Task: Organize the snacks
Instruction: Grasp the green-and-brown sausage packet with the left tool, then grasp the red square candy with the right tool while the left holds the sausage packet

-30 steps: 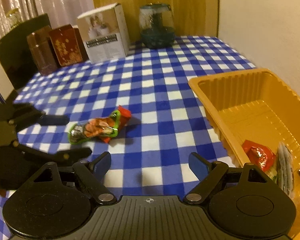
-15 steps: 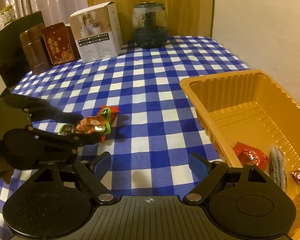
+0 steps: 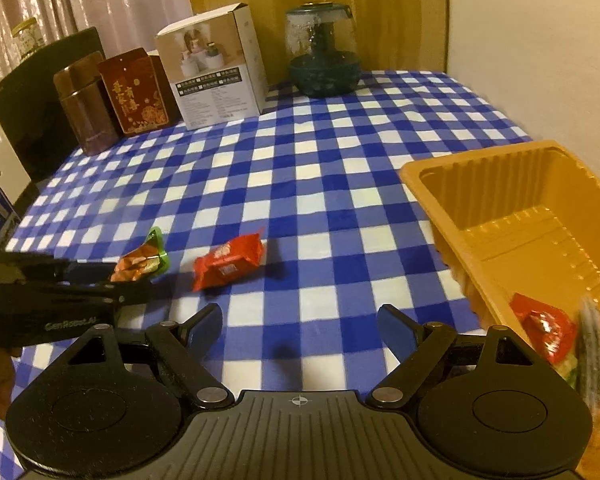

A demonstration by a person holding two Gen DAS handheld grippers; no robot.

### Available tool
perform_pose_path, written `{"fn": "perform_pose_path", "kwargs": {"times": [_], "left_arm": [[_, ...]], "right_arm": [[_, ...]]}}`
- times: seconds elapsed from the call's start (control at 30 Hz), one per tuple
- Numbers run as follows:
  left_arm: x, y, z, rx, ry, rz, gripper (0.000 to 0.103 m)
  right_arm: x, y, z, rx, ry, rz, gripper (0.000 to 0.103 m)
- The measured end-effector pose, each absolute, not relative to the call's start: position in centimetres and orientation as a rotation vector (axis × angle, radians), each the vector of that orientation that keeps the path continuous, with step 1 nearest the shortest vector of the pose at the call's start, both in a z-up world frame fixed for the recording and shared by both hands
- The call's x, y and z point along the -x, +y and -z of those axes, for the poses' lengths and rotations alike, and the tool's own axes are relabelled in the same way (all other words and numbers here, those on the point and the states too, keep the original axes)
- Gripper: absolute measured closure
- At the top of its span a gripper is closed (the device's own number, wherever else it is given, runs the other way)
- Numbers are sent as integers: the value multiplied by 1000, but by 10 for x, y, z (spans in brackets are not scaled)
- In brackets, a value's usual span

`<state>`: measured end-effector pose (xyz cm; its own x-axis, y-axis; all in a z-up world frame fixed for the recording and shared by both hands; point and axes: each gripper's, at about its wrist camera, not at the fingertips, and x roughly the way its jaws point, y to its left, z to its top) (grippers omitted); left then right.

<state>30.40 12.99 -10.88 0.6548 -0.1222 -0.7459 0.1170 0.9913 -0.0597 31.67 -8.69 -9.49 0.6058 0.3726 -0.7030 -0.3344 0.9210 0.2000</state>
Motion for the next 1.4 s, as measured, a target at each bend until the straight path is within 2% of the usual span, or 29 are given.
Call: {"fn": "perform_pose_path", "kwargs": {"times": [0.3,0.43,0.5,0.67,0.73,0.83,1.4], "left_arm": [[-308,137,124,7,826,151,62],[-307,138,126,16,806,198,53],[-305,136,125,-8,800,211,53],[-306,136,128,-34,838,186,53],[-306,142,128,-11,849,158,57],[-306,151,126,31,848,142,57],[-304,152,127,46,837,130,58]], "right_arm": [[-341,-67,107,-42,825,-477,18],[-347,-62,114,-41,844,-500,19],[-349,-58,117,-31,855,-516,19],[-351,-47,123,29,856,-526,19],[-351,-42,126,69,852,-529,19],[-356,-41,131,109,848,-481,19],[-379,-65,117,-85,753,-374,20]]}}
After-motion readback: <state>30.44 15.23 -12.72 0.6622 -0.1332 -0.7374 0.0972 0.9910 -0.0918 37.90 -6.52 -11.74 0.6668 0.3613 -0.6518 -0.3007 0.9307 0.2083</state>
